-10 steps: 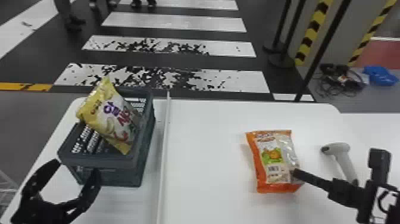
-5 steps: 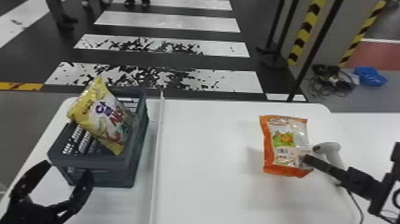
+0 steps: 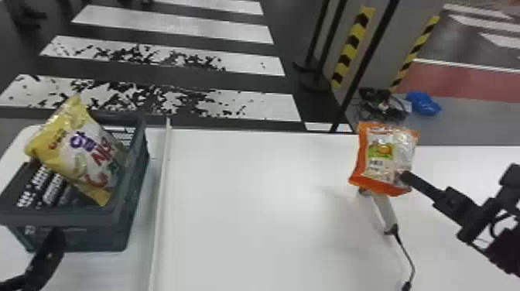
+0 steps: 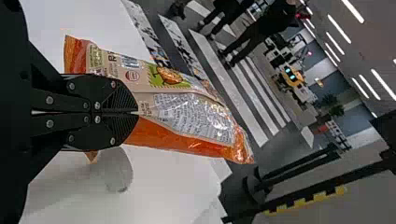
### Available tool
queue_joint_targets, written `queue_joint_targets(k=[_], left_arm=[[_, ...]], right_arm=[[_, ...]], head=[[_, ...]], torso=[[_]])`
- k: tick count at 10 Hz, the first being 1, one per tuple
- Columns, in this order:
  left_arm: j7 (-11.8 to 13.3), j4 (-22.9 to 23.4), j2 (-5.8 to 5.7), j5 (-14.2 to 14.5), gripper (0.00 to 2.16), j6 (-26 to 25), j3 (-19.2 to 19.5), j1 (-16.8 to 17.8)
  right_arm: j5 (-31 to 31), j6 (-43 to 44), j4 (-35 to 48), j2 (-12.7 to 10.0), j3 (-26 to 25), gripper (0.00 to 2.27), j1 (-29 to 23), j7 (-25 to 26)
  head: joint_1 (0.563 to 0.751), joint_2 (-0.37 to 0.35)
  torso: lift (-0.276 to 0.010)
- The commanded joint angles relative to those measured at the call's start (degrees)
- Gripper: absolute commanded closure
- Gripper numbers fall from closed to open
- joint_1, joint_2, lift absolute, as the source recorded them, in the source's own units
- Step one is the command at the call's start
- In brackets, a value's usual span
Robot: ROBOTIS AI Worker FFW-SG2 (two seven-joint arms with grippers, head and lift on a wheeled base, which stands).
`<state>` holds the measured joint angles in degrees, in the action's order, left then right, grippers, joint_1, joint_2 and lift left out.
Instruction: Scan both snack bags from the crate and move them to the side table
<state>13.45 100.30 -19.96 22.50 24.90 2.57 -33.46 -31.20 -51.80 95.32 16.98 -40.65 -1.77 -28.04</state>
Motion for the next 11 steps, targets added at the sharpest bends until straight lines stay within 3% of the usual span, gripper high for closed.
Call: queue_joint_targets(k=[1,4,11], left_arm=[[0.0,0.16,-0.08,0.0,0.03,0.1,0.06,-0.11],[0.0,0.25,-0.08,0.0,0.03,-0.08,0.06,-0.11],[0.0,0.08,-0.43,0.0,0.03,-0.08,-0.11,0.42]], right_arm=[[0.0,6.31,-5.23,1.56,-1.18,2.24,1.59,1.94],[0.0,19.32,-17.01,4.55,-2.41,2.24,4.76,7.12],[1.93,36.37,-42.06,10.88,-0.57,2.24,11.97,14.24]], head=[[0.695,-0.266],[0.695,-0.35],[0.695,-0.35]], torso=[[-0.099],[-0.099],[-0.099]])
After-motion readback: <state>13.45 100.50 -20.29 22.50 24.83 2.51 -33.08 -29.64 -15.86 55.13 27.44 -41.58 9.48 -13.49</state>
